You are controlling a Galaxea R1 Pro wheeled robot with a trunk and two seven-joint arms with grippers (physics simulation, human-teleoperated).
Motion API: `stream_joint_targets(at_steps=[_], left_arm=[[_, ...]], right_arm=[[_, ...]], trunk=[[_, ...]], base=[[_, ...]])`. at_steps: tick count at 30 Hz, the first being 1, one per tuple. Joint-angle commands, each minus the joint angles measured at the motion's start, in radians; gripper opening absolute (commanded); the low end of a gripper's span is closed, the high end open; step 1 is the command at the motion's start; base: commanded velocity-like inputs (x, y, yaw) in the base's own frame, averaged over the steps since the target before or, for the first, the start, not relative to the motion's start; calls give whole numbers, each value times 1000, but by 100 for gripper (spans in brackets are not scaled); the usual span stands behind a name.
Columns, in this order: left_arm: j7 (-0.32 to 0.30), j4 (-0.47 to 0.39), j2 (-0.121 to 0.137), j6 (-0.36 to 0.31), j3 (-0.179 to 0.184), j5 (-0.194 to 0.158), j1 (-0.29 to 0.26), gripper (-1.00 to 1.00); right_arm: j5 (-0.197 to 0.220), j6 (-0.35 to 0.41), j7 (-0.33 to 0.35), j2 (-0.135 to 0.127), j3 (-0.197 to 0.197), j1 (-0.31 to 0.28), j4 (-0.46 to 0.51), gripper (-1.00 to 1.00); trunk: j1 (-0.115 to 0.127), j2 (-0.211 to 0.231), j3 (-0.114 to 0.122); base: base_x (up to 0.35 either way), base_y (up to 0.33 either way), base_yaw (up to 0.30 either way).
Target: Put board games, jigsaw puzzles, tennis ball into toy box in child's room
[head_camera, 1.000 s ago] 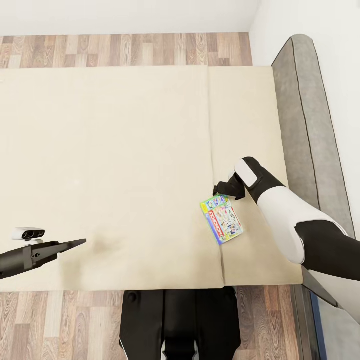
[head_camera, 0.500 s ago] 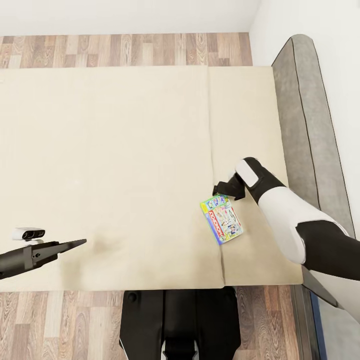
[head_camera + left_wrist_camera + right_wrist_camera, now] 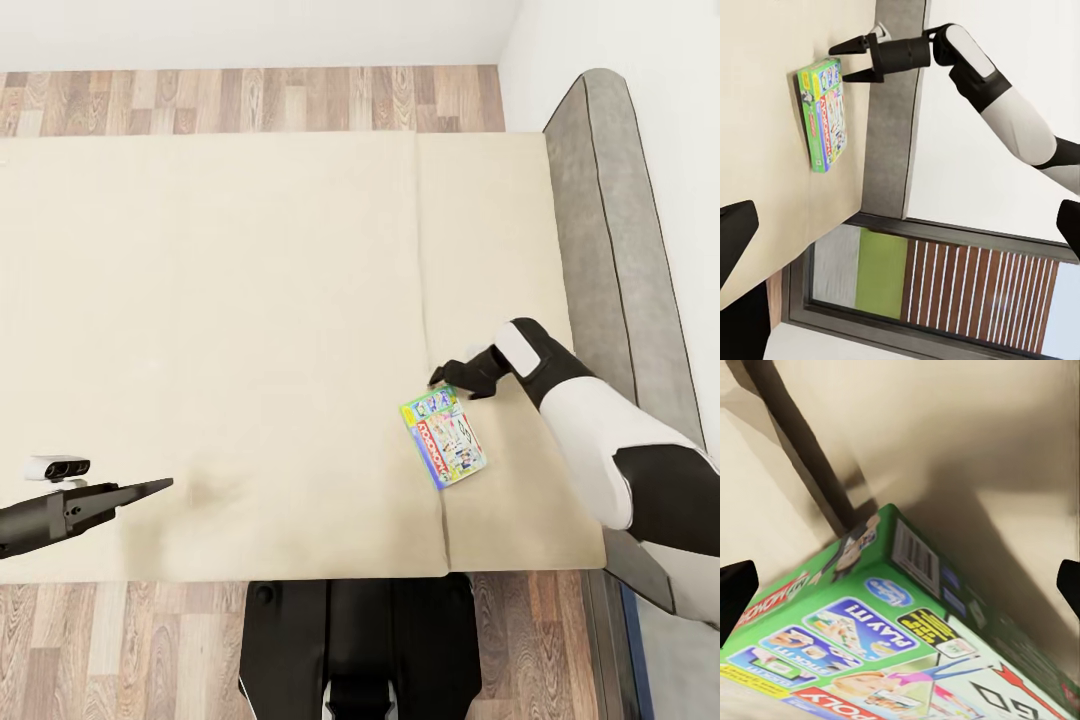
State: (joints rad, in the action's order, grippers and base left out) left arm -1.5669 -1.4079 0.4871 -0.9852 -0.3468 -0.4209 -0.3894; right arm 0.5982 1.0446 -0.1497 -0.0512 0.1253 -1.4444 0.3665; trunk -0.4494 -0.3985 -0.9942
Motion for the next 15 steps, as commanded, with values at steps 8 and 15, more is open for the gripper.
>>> stream_joint_targets(at_steps=[8, 15], left_arm=[[-4, 0, 0, -11, 0, 1, 0, 100], [-4, 0, -1, -10, 0, 1, 0, 100]], right_arm=[[10, 3, 33, -21, 7, 13, 0, 100], [11, 3, 43, -30, 6, 39, 0, 100]], trunk=[[-1, -2, -1], [-1, -2, -1]], base=[[0, 0, 0], [0, 0, 0]])
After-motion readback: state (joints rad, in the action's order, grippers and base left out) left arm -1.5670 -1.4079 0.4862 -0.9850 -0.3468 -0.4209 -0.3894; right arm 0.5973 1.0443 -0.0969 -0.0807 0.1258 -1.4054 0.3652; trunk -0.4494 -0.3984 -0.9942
